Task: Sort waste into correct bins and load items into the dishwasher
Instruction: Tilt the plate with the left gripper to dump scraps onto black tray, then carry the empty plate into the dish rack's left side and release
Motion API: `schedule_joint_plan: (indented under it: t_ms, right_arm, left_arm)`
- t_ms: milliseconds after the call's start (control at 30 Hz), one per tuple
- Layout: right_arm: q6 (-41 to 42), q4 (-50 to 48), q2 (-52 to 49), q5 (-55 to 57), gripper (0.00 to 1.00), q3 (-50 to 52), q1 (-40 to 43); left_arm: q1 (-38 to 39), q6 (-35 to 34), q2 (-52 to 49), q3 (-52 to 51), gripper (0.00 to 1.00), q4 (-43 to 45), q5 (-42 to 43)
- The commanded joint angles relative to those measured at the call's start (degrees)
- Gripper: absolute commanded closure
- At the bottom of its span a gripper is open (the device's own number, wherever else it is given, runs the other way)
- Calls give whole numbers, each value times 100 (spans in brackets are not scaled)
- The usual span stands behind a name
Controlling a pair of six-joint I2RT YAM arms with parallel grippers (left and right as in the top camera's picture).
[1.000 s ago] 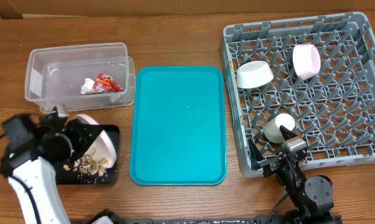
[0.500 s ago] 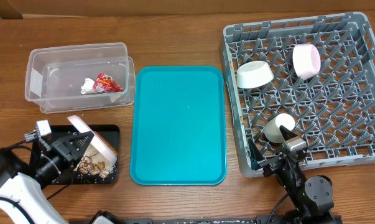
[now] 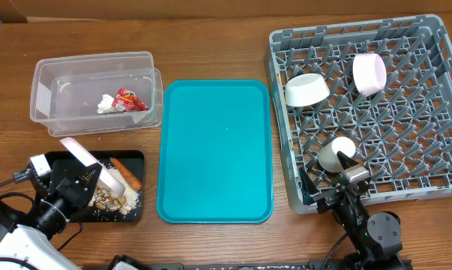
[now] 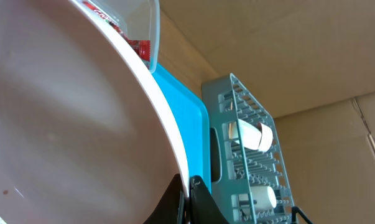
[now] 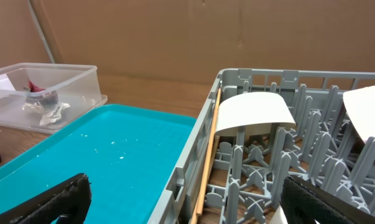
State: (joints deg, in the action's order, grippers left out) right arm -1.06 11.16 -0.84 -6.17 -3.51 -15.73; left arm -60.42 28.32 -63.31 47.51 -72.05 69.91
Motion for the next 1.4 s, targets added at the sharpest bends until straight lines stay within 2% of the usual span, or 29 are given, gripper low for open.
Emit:
schedule_joint_plan:
  t_ms: [0,200,367,500,633,733,833,933,1100,1233,1367]
  right_arm:
    - [17,-39,68,-37,0,24,33]
    - [17,-39,68,-37,0,24,33]
    - [17,-39,68,-37,0,24,33]
    - [20,-39,68,-37,0,24,33]
    - [17,-39,68,-37,0,24,33]
    - [17,-39,68,-37,0,24,33]
    - [17,-42,68,-37,0,24,33]
    - [17,-39,68,-37,0,24,33]
    - [17,-39,68,-37,0,24,33]
    - [17,-39,68,-37,0,24,33]
    - [17,-39,68,-37,0,24,33]
  left_arm:
    - [-35,317,81,-15,96,11,127]
    - [61,334,87,72,96,-269,369]
    - [813,382,94,780,96,-586,52]
    - [1757,-214,92,1589,96,-546,-391]
    - [2754,-1012,92,1985,96,2,-68]
    - [3580,-2000,68,1985,96,1126,326]
    - [4402,-3064,-50,1982,96,2594,238]
    - [5335,-4310,-280,1982,96,4291,-330]
    - [6885,-5700,-1027,1982,96,6964,-1305]
    - [7764,-6872,-1902,1982,96,8806,-1615]
    - [8345,-7943,-2800,1985,96,10107,-1998]
